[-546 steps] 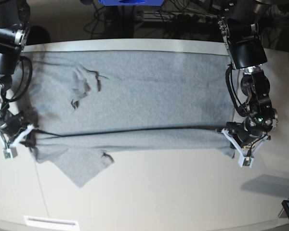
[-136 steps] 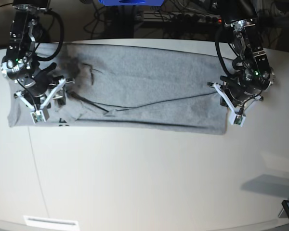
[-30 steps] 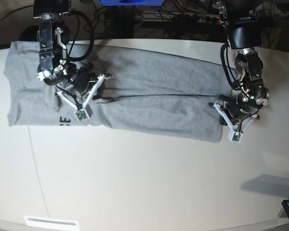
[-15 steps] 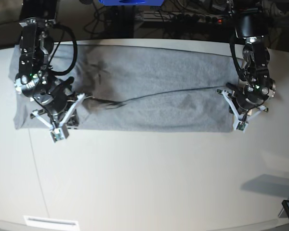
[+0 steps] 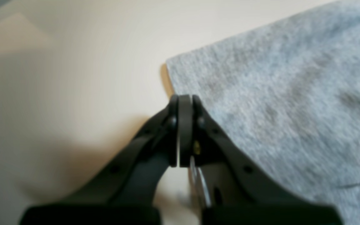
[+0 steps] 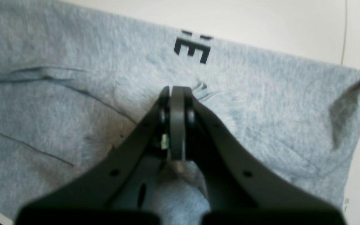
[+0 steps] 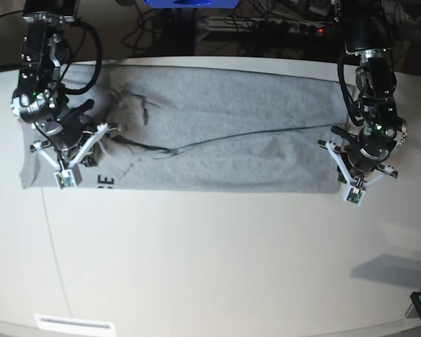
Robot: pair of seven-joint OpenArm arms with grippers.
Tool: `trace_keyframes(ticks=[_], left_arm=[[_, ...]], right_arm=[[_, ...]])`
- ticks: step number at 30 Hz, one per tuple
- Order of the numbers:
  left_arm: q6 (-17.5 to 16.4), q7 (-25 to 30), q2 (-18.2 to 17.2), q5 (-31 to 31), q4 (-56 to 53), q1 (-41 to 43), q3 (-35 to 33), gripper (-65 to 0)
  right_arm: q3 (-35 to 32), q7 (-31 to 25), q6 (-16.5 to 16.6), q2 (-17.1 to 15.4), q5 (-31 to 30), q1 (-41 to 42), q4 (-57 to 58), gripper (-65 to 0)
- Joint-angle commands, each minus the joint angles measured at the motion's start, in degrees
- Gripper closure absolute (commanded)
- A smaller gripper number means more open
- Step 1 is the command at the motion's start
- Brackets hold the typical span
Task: Fold the T-shirt properly
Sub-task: 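Lift the left gripper off the shirt end and reposition it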
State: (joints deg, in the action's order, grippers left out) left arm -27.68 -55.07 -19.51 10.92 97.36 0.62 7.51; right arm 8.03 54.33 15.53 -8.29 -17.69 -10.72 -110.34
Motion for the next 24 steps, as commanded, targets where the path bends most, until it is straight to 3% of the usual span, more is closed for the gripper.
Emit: trace_keyframes(ticks=[1, 3, 9, 19, 24], left_arm=[[0.21, 0.78, -1.11, 0.29, 2.11, 0.3, 0.27, 0.0], [0.21, 0.78, -1.28, 0.29, 4.48, 1.79, 1.15, 0.0], [-0.14, 1.05, 2.32, 0.82, 6.59, 4.87, 15.57, 0.0], [-0.14, 1.22, 2.58, 0.99, 6.51, 5.75, 20.14, -0.2], [-0.14, 0.87, 4.17, 9.96, 6.51, 5.93, 25.42, -16.5]], right_arm=[[1.33, -2.85, 0.08, -1.16, -0.11, -0.22, -1.17, 0.0], [2.12, -6.02, 0.08, -1.42, -0.11, -1.81, -1.26, 0.0], [2.21, -10.15, 0.08, -4.5, -0.11, -4.97, -1.35, -0.1], [1.68, -12.79, 0.08, -4.41, -0.11, -8.31, -1.52, 0.0], [-2.45, -12.79, 0.08, -4.76, -0.11, -8.66, -1.61, 0.0]])
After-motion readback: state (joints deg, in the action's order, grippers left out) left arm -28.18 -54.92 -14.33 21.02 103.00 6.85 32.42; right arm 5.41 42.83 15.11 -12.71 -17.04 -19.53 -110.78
